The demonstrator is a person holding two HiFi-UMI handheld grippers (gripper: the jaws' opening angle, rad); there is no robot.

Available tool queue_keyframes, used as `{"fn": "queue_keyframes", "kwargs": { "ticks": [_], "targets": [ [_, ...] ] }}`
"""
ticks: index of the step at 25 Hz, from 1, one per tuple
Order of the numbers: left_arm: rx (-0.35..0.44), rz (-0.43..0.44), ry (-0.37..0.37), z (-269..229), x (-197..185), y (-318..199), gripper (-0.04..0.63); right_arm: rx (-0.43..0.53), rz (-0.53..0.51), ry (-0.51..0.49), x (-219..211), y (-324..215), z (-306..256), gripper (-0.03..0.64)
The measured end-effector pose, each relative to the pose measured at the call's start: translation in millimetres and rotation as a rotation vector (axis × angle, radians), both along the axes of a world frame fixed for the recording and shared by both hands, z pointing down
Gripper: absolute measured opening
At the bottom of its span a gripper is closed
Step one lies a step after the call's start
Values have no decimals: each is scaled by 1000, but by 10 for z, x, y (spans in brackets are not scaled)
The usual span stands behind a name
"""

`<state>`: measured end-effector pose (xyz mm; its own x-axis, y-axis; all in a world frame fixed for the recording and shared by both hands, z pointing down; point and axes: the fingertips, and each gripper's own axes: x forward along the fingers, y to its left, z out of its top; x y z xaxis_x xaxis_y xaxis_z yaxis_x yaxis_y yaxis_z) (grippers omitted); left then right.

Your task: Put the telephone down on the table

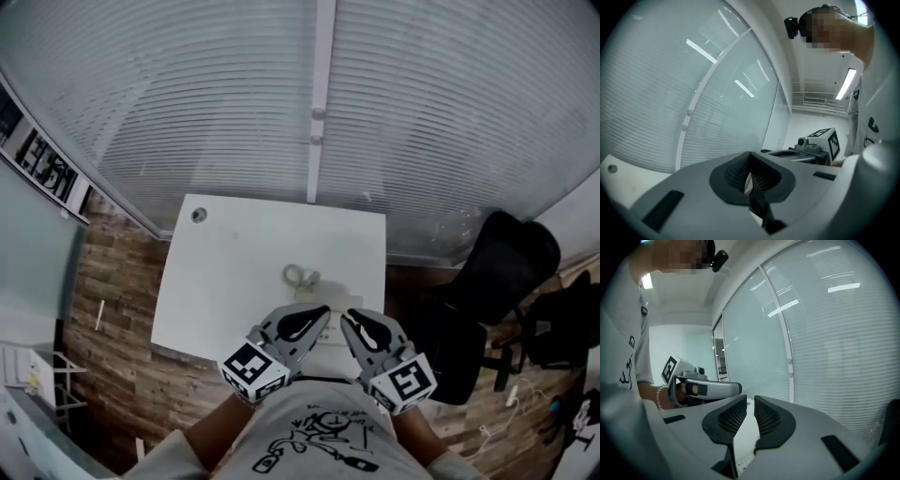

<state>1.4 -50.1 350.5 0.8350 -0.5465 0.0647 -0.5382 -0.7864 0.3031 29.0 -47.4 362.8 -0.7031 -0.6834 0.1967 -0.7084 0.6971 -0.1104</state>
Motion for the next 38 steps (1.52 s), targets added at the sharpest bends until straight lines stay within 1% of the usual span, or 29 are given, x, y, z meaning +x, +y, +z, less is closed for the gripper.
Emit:
{"fn": "queue_keyframes", "kwargs": {
  "ticks": [2, 4, 6, 9, 11, 16, 20, 23, 38],
  "targets": [
    [46, -3, 6, -185, -14, 40, 2, 37, -8, -15, -54, 66, -225, 64],
    [75, -4, 12, -346, -11, 90, 2, 57, -16, -16, -88, 145, -397, 61],
    [108, 0, 34, -534, 3, 162, 2, 71, -19, -22, -106, 213, -540, 60],
    [172, -2, 76, -812, 33, 254, 2, 116, -16, -75, -124, 265, -772, 55],
    [192, -15, 86, -890, 46, 270, 2, 148, -9, -103, -119, 266, -854, 51],
    [187, -25, 66, -855, 76, 267, 2, 168, 14, -84, -75, 245, -880, 41],
    [161, -50, 81, -797, 50, 223, 2, 138, 28, -66, -32, 219, -821, 40],
    [139, -57, 81, -757, 36, 205, 2, 137, 31, -67, -25, 201, -812, 40],
    [150, -59, 73, -759, 31, 122, 2, 152, 28, -64, -35, 119, -857, 40]
  ]
}}
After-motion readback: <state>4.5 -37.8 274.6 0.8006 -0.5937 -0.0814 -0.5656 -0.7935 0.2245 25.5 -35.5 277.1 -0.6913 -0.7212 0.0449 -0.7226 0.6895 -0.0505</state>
